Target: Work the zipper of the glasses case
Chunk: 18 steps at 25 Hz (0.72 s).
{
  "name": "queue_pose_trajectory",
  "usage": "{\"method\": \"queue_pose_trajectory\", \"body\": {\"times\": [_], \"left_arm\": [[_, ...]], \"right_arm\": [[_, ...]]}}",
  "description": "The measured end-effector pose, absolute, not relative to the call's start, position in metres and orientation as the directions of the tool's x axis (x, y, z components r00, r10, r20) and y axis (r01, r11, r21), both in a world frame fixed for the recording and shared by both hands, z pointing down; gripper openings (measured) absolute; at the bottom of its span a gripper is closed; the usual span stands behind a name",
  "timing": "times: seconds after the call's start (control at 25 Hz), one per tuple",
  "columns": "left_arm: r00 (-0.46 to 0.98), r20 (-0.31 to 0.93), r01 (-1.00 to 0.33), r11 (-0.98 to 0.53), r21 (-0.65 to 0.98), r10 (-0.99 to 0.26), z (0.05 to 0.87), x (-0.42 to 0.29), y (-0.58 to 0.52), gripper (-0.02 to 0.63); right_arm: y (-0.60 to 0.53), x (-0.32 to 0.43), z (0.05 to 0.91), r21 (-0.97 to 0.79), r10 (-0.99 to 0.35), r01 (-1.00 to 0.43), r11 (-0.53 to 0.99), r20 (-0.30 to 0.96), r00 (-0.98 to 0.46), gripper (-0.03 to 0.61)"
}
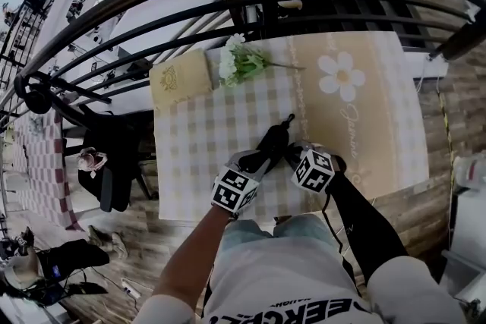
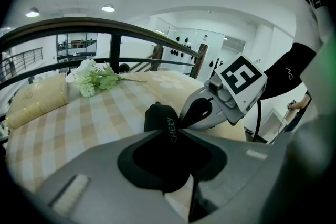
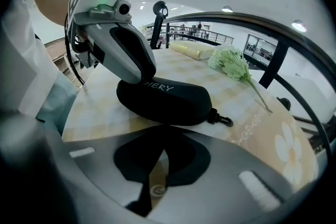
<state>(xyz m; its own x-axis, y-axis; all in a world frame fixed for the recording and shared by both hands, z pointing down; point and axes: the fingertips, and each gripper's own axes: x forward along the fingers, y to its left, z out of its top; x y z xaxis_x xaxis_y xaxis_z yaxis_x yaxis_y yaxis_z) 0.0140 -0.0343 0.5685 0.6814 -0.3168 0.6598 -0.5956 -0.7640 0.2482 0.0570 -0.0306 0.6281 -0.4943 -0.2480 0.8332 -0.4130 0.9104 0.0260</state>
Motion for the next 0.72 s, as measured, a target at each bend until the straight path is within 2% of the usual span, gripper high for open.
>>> {"method": "queue_pose_trajectory", "body": {"times": [0.72], "left_arm": [[0.681, 0.662, -0.595, -0.764, 0.251, -0.313, 0.569, 0.014, -0.034, 0.090]], "right_arm": [[-0.015, 0.046, 0.628, -0.001, -0.219, -0.395, 0.919, 0.831, -0.511, 0.031]]}}
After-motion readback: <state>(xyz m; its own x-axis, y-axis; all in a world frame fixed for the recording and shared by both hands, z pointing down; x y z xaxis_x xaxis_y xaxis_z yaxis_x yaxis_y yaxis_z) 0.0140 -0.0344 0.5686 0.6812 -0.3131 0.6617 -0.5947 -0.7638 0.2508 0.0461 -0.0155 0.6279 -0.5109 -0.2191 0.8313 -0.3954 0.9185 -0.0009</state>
